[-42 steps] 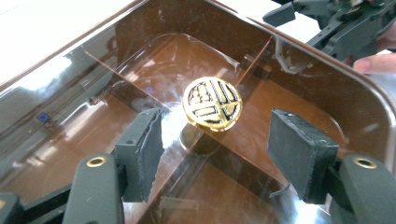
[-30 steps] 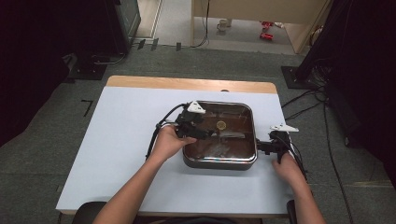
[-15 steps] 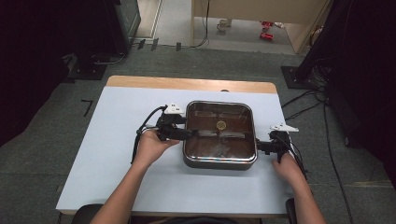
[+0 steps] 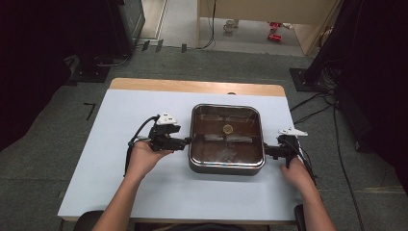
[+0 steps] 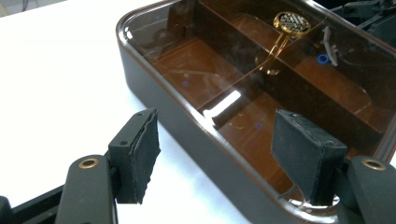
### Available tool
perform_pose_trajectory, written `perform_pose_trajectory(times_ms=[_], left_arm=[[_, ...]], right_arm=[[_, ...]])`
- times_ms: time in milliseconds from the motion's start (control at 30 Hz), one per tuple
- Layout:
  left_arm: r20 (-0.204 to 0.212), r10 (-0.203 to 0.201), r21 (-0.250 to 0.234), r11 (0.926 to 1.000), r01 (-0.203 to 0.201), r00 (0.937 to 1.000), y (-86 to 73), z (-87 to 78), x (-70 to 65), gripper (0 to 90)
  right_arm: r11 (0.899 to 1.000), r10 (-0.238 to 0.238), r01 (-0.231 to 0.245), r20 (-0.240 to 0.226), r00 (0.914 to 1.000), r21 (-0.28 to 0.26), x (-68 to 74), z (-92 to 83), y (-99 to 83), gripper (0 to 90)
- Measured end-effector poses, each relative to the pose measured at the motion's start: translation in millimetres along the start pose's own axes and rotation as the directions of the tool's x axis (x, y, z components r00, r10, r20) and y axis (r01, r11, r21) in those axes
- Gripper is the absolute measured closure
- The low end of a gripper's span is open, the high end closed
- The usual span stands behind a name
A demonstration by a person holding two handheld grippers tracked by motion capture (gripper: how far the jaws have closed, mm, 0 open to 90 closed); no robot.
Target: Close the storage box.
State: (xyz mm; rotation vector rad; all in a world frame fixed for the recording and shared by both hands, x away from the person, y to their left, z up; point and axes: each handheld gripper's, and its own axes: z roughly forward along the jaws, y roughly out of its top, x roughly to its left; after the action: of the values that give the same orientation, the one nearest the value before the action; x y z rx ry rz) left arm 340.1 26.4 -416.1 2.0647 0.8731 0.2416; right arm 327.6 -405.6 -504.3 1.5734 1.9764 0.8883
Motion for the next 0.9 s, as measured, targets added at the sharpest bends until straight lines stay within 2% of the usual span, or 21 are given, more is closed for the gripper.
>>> perform_pose_trajectory(times_ms=[167, 367, 433, 567, 733, 833, 900], left_arm=[[-0.022, -0.022, 0.001, 0.9998, 0.022, 0.9995, -10.4, -3.7, 5.5, 32.4], [-0.051, -0.024, 0.018, 0.9995, 0.025, 0.9984, -25.7, -4.2, 9.4, 29.0], [-0.081, -0.011, 0.017, 0.9998, 0.013, 0.9966, -31.2, -4.2, 9.4, 28.3], [-0.088, -0.026, 0.019, 0.9995, 0.027, 0.9958, -40.5, -3.8, 10.2, 27.9], [-0.117, -0.015, 0.05, 0.9985, 0.021, 0.9931, -57.3, 1.3, 10.1, 25.6], [-0.114, -0.01, 0.068, 0.9976, 0.018, 0.9934, -65.5, 5.4, 9.8, 25.4], [-0.131, 0.008, 0.08, 0.9968, 0.003, 0.9913, -68.8, 8.0, 9.4, 25.2]], right_arm=[[1.0, -0.002, 0.002, 0.0, 1.0, 0.001, -0.1, 0.0, 0.0, 12.5], [1.0, -0.002, 0.002, 0.0, 1.0, 0.001, -0.1, -0.1, 0.0, 12.5], [1.0, -0.001, 0.001, 0.0, 1.0, 0.001, -0.1, -0.1, 0.0, 12.5], [1.0, -0.002, 0.002, 0.0, 1.0, 0.001, -0.1, -0.1, 0.0, 12.5], [1.0, -0.001, 0.001, 0.0, 1.0, 0.001, 0.0, 0.0, 0.0, 12.5], [1.0, 0.0, 0.0, 0.0, 1.0, 0.001, 0.0, 0.0, 0.0, 12.5], [1.0, -0.001, 0.001, 0.0, 1.0, 0.001, 0.0, 0.0, 0.0, 12.5]])
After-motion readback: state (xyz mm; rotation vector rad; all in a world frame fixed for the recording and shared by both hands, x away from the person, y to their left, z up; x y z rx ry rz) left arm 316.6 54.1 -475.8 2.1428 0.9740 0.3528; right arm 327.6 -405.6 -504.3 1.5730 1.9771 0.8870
